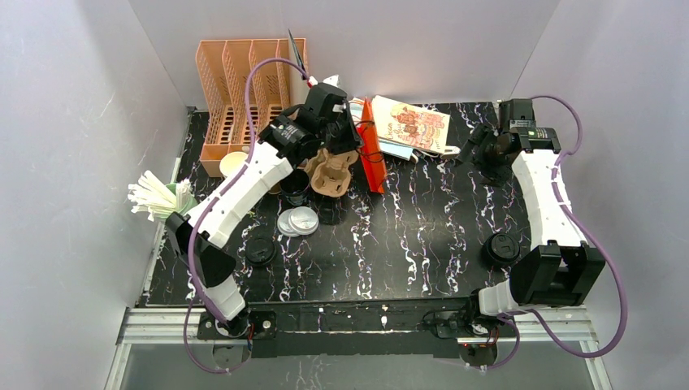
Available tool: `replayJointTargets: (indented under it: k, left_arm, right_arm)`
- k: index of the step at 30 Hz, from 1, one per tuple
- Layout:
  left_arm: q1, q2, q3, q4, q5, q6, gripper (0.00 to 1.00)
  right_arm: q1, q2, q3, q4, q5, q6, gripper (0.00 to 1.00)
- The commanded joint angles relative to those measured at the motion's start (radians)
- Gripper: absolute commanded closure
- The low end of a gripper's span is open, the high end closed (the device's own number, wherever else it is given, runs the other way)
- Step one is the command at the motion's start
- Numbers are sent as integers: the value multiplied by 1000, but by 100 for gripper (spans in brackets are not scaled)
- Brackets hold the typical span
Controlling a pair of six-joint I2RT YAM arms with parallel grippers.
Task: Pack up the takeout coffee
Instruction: Adjust the takeout bag.
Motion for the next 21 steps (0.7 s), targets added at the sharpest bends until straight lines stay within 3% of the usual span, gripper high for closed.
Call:
replayJointTargets:
  k: [1,4,7,16,21]
  left_arm:
    - [-36,47,25,1,25,-15,100]
    - [-55,68,45,4,31,-18,100]
    - [-56,75,57,4,36,-25,100]
    - [-56,56,90,5,42,-59,100]
    - [-56,49,92,6,57,-78,99]
  right_arm:
    - [8,-35,28,148,-399,-91,23]
    - [56,-52,-1,264,-624,-85,28]
    - [112,-96,-27,371,-717,-110,35]
    - [252,-123,52,550,-758,-178,50]
    - [289,-99,68,570,-797,-221,51]
